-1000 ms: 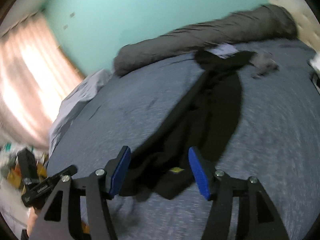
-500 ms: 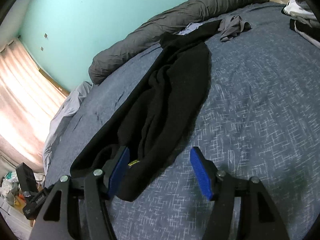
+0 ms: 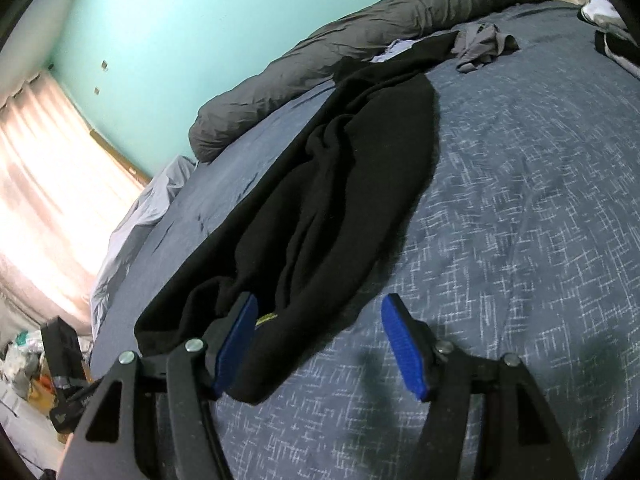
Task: Fold clothes
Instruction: 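Pull the black fleece out flat across the bed with the right tool, then grasp the fleece edge with the left tool while the right tool holds its end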
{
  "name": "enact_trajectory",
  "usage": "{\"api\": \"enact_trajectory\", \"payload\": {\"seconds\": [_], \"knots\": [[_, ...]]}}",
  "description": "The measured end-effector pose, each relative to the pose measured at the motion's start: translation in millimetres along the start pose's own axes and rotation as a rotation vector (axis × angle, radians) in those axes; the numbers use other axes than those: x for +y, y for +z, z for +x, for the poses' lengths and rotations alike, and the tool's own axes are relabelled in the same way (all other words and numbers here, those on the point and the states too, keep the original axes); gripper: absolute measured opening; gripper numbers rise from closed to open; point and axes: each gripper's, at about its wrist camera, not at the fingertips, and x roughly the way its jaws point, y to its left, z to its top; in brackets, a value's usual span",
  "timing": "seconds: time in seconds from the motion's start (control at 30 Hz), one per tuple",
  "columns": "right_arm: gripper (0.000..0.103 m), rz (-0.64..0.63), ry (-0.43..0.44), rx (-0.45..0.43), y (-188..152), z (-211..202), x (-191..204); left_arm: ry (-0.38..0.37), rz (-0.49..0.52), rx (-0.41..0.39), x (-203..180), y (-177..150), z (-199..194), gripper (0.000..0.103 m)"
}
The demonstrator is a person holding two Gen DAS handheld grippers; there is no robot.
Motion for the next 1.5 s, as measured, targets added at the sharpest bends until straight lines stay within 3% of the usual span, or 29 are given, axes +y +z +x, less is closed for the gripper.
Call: {"api": "enact_trajectory", "payload": {"seconds": [0.13, 0.27, 0.7, 0.77, 0.9, 0.97, 1.1, 1.23, 1.5], "knots": [[0.066, 0.006, 0.003, -0.002, 2.4, 3.7, -0.2, -0.039, -0.027, -0.002, 0.2, 4.5, -5.9, 0.103], [0.066, 0.012, 0.006, -0.004, 4.6, 7.6, -0.5, -0.042, 0.017, -0.027, -8.8, 7.4, -14.1, 0.103], [0.066, 0.024, 0.007, 0.005, 5.8, 13.5, -0.7, -0.079, 0.012, 0.037, -8.7, 5.9, 11.8, 0.1], [0.066, 0.031, 0.007, 0.009, 6.1, 15.4, -1.9, -0.085, 0.015, 0.043, -8.8, 6.0, 14.7, 0.092], [0.066, 0.04, 0.012, 0.014, 7.2, 18.1, -3.3, -0.096, 0.03, 0.064, -8.8, 5.6, 19.4, 0.056], [0.066, 0.04, 0.014, 0.013, 8.3, 18.2, -3.4, -0.092, 0.037, 0.072, -7.9, 6.8, 20.9, 0.048], [0.066, 0.046, 0.017, 0.008, 10.9, 17.5, -5.4, -0.081, 0.033, 0.05, -0.9, 15.4, 13.2, 0.024], [0.066, 0.058, 0.02, -0.003, 14.1, 14.7, -8.5, -0.062, 0.028, 0.016, 8.6, 32.7, 3.0, 0.014], [0.067, 0.078, 0.031, -0.028, 20.3, 6.5, -14.3, -0.013, 0.004, -0.04, 40.6, 109.0, -16.5, 0.01]]}}
